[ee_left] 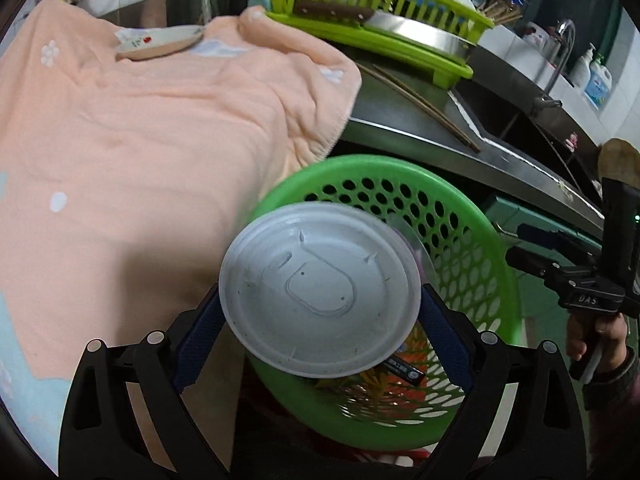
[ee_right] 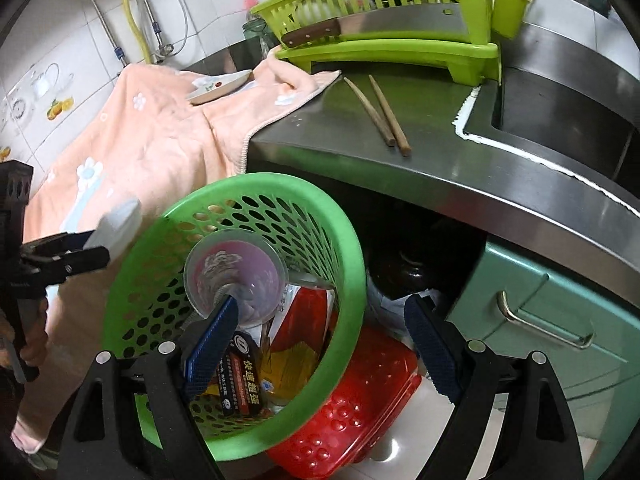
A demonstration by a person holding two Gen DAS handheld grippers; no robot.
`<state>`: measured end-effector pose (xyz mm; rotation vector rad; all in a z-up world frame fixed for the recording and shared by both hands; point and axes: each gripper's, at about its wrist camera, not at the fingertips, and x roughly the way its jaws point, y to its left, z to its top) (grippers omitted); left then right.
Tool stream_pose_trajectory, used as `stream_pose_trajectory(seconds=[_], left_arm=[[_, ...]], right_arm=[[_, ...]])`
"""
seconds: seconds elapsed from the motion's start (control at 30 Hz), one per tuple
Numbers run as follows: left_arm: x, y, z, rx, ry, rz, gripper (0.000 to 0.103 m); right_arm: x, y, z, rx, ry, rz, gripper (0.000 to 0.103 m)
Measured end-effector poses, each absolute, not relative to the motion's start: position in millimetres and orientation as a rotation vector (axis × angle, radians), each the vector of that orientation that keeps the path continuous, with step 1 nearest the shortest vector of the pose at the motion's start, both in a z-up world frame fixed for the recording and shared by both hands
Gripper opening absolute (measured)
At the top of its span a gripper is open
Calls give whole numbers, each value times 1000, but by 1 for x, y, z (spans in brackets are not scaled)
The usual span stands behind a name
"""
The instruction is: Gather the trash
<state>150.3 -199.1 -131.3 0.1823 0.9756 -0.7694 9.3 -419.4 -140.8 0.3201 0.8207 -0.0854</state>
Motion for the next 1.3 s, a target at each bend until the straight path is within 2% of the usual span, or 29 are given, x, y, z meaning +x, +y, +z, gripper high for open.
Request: stream_pose_trajectory(seconds=[0.4, 1.3], left_arm=[[143, -184, -119, 150, 971, -727, 98], [83, -40, -58, 30, 752, -400, 98]], right_arm=[[8, -397, -121, 292, 784, -27, 82], [6, -283, -78, 236, 739, 174, 85]])
